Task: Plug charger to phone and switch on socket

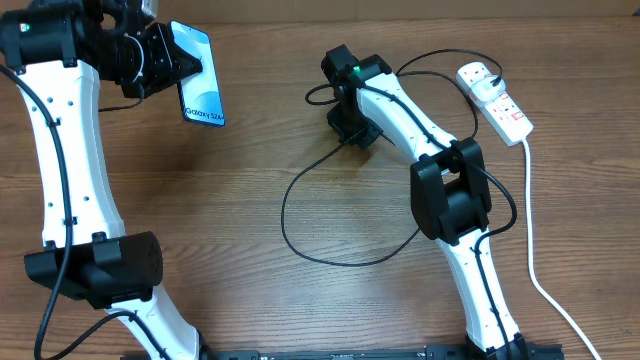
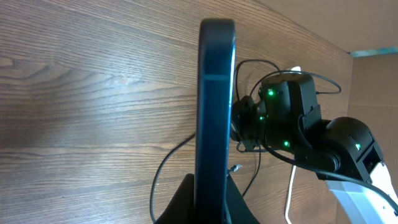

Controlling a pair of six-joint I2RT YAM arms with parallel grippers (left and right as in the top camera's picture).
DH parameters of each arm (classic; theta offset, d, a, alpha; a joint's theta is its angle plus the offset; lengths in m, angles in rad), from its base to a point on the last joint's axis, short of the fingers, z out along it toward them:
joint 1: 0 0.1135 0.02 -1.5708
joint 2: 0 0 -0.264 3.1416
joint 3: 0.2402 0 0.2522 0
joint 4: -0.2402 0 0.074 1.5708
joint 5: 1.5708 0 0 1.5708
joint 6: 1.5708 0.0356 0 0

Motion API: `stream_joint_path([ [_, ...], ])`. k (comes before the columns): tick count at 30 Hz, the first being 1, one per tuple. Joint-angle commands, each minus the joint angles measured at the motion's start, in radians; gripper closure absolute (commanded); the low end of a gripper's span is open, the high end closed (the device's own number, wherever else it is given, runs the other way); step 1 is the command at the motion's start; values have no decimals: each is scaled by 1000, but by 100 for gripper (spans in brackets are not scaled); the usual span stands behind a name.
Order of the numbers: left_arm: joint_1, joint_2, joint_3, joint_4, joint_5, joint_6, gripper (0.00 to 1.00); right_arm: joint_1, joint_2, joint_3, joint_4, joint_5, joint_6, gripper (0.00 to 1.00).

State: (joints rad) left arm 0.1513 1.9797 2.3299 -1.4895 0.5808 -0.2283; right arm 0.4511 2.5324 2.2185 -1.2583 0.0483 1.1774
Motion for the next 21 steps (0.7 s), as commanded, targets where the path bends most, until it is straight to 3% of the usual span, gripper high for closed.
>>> stream_joint_path([
  [1, -3, -5, 7, 5, 11, 27, 96, -21, 76, -39, -25, 2, -19, 96],
  [5, -3, -5, 7, 6, 34, 27, 96, -21, 30, 10, -26, 2, -170, 96],
  [7, -3, -5, 7, 20, 113, 49, 96, -18, -46, 24, -23, -19, -286, 96],
  [11, 8, -5, 7, 116, 282, 61, 96, -16, -229, 24, -10, -192, -524, 97],
  [15, 32, -5, 7, 222, 451, -9, 96, -16, -398, 24, -7, -408, -750, 96],
  [21, 53, -5, 7, 345, 612, -92, 96, -7, -590, 23, -58, -668, -979, 96],
])
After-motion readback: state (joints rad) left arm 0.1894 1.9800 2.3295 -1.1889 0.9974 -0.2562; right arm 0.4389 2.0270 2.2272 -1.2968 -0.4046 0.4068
